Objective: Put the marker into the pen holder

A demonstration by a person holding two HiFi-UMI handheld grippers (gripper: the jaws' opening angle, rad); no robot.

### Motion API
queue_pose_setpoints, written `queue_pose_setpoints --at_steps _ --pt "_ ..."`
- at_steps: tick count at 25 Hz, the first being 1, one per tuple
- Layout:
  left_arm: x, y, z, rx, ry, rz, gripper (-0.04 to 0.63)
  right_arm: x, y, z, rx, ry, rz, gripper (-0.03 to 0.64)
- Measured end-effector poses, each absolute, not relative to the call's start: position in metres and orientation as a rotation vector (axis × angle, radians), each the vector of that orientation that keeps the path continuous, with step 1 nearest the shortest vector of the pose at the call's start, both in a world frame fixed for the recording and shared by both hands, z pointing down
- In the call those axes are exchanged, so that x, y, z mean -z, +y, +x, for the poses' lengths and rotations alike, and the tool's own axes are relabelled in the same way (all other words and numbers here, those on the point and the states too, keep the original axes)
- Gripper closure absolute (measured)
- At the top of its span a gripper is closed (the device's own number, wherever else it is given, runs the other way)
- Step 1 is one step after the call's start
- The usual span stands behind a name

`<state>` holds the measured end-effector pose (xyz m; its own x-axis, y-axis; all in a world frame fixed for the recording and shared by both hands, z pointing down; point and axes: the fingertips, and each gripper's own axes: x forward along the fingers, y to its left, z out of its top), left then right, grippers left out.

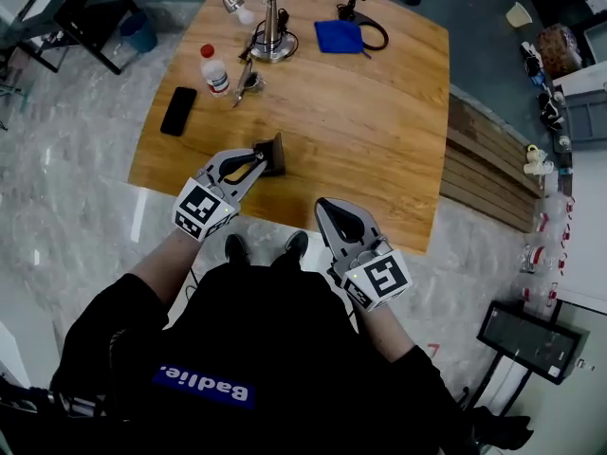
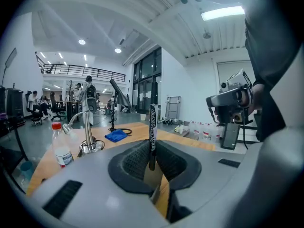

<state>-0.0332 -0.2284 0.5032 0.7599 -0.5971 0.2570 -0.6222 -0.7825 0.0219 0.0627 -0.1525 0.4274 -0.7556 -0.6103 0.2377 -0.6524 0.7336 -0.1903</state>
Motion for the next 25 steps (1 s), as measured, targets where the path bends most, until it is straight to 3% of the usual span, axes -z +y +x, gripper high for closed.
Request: queue_pose_setpoints --at_steps 25 --pt "-0.615 -0.243 -0.024 -0.635 -0.990 2.837 0.548 -0.471 -0.152 0.083 -0.514 -2.651 0.984 0.611"
